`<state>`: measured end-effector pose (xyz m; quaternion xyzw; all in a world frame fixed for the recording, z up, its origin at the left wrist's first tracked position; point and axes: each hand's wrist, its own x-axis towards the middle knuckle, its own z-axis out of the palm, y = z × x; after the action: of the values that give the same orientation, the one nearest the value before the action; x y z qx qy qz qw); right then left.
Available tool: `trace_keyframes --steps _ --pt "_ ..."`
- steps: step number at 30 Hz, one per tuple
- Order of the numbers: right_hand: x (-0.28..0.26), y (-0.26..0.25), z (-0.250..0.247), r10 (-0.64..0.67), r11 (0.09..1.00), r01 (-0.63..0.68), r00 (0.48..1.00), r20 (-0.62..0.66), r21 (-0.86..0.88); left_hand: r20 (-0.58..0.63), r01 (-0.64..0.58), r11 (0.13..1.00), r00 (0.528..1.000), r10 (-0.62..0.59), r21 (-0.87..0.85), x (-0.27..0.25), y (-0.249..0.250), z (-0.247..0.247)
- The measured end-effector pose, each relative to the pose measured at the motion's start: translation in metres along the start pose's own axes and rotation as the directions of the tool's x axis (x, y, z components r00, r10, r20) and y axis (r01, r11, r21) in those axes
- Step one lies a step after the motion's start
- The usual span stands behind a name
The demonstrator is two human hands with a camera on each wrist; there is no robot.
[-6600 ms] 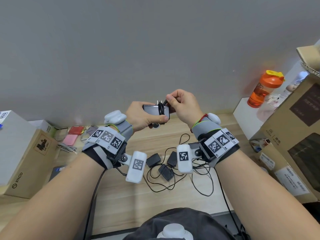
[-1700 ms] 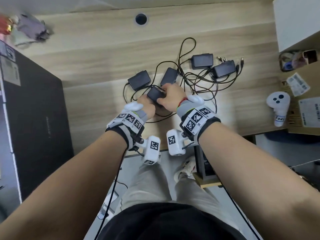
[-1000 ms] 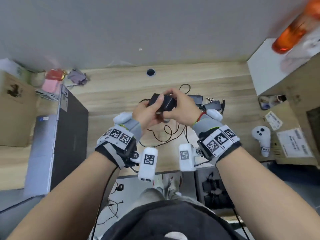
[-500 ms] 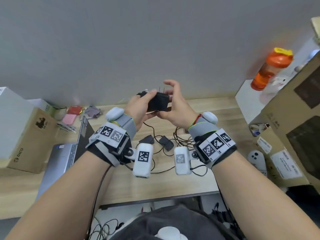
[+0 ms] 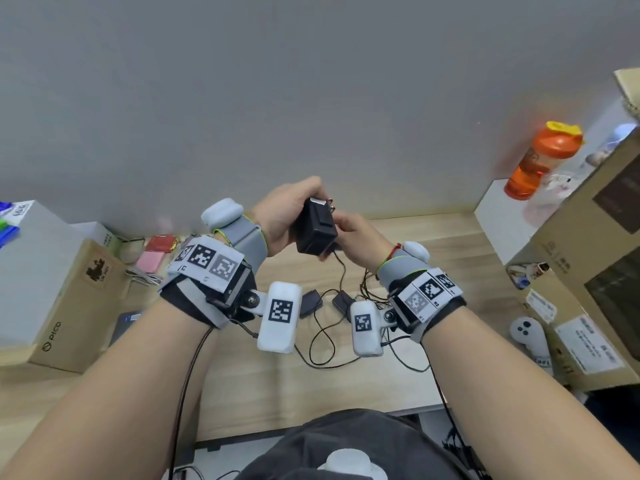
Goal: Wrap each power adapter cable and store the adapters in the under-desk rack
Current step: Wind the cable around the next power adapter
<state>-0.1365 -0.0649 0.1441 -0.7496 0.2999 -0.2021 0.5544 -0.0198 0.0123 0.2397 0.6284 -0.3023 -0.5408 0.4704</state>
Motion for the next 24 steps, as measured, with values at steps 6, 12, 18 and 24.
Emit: trace_keyframes --steps 6,12,18,24 --pt "0.001 -0.01 -0.011 -0.02 1.0 0.021 0.993 -0.113 0.012 -0.186 0.029 0.999 0.982 -0.032 -0.022 0.009 -0.002 -0.021" --pt "-0.002 -0.028 -0.003 -0.101 0.989 0.09 0.991 0.089 0.118 -0.333 -0.059 0.995 0.939 0.084 0.083 0.017 -0.01 -0.026" --pt "-0.003 -0.041 0.0 -0.079 0.983 0.097 0.989 -0.125 0.153 -0.265 -0.077 0.972 0.955 0.136 0.221 0.018 -0.022 -0.028" --pt "-0.014 -0.05 -0.008 -0.036 0.972 0.07 0.988 -0.152 0.225 -0.108 -0.191 0.918 0.964 0.242 0.348 0.017 -0.014 -0.038"
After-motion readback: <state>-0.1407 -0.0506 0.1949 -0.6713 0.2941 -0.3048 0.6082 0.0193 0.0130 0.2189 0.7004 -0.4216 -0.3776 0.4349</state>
